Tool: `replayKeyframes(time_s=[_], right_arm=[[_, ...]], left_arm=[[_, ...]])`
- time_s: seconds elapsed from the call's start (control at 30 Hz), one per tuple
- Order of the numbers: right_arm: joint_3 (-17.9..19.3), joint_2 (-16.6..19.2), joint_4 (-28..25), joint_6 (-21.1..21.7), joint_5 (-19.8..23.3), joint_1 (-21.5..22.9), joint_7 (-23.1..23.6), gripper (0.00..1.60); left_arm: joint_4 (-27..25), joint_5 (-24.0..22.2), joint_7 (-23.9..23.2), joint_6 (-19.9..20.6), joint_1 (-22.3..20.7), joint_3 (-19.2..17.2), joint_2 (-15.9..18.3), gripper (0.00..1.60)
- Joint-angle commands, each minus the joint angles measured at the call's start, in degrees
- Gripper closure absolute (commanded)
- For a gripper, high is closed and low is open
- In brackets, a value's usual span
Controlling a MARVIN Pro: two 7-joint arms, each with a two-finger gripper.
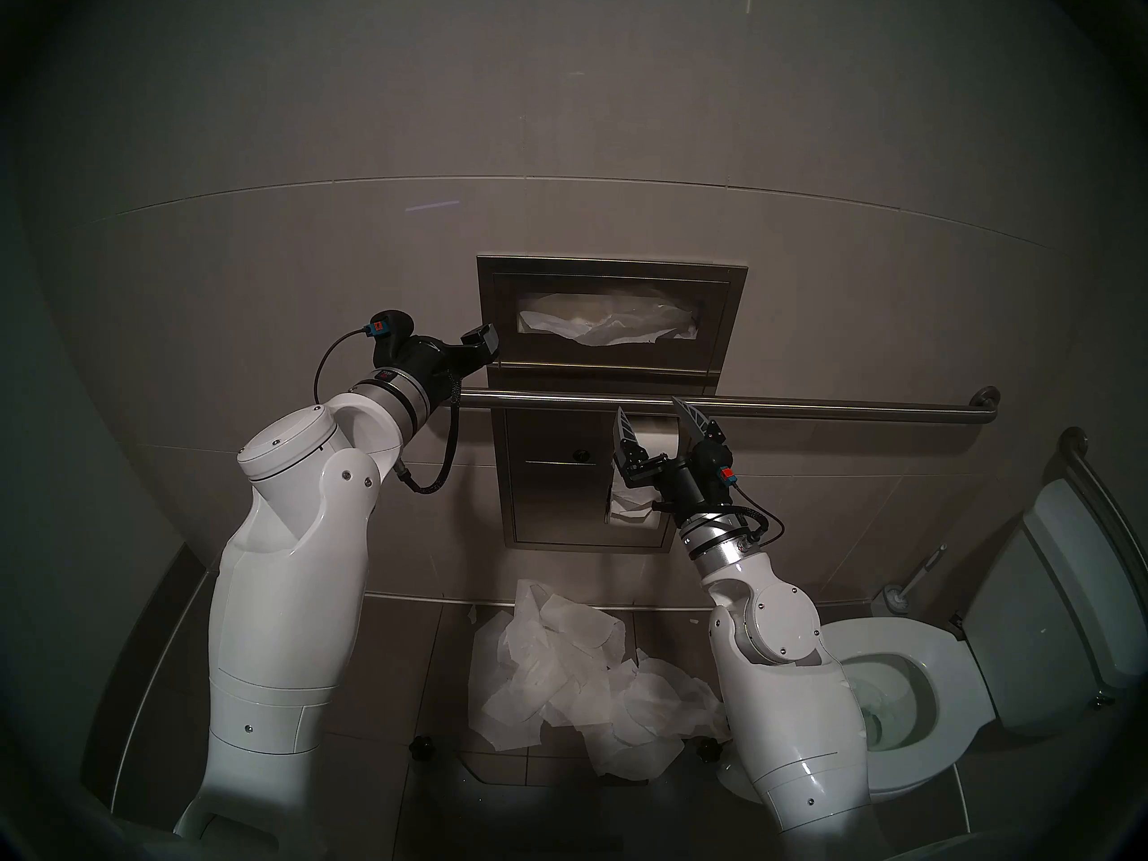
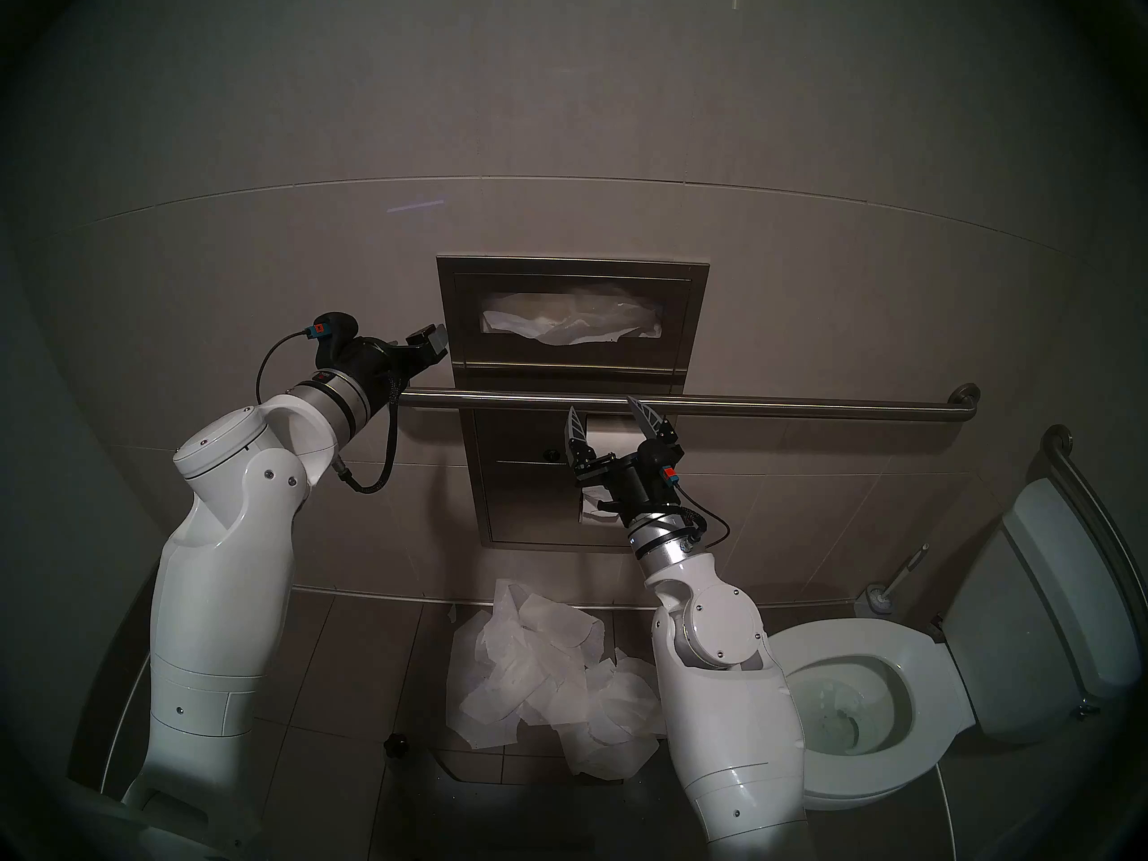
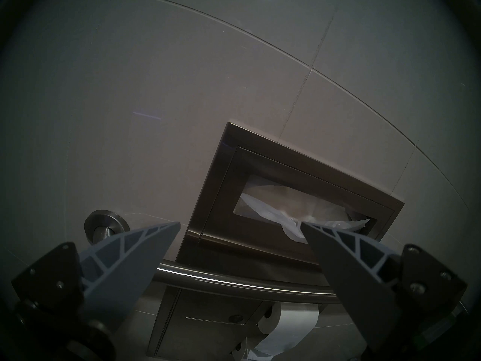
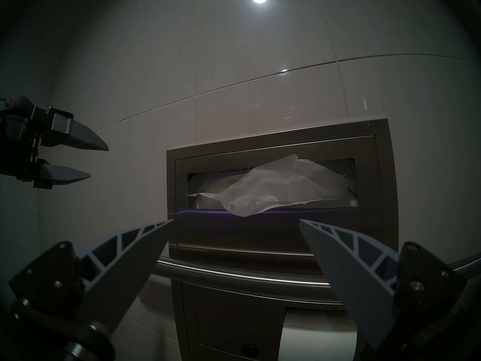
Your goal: Take out a toilet seat cover
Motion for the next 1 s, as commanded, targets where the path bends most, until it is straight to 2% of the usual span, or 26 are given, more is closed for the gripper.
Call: replayKeyframes(time_s=[0.0, 0.1, 0.13, 0.3, 0.47, 0.57, 0.77, 0.97], right_arm=[[0.0, 0.0, -1.8, -0.2, 0.0, 0.9, 0.0, 0.0], [0.0, 0.0, -1.8, -0.2, 0.0, 0.9, 0.0, 0.0], [-0.1, 1.6, -1.6, -1.2, -2.6, 1.4, 0.3, 0.0], [1.2, 5.0, -2.1, -2.8, -6.2, 3.0, 1.3, 0.0], [1.3, 9.5, -3.0, -4.5, -9.7, 4.5, 6.1, 0.0], [1.8, 10.7, -2.9, -5.3, -11.2, 5.6, 8.3, 0.0], [2.2, 14.1, -1.3, -7.8, -12.5, 9.4, 12.6, 0.0], [4.7, 15.6, -0.4, -9.4, -10.9, 12.0, 14.8, 0.0]], left_arm=[[-1.6, 0.1, -0.1, -0.4, -1.3, 0.0, 0.0, 0.0], [-1.6, 0.1, -0.1, -0.4, -1.3, 0.0, 0.0, 0.0], [-1.6, 0.1, -0.1, -0.4, -1.3, 0.0, 0.0, 0.0], [-1.5, 0.0, -0.2, -0.4, -1.3, 0.0, 0.0, 0.0], [-1.4, 0.0, -0.2, -0.4, -1.3, 0.0, 0.0, 0.0], [-1.4, 0.0, -0.2, -0.4, -1.3, 0.0, 0.0, 0.0], [-1.4, 0.0, -0.2, -0.4, -1.3, -0.1, 0.0, 0.0], [-1.4, 0.0, -0.2, -0.4, -1.3, -0.1, 0.0, 0.0]])
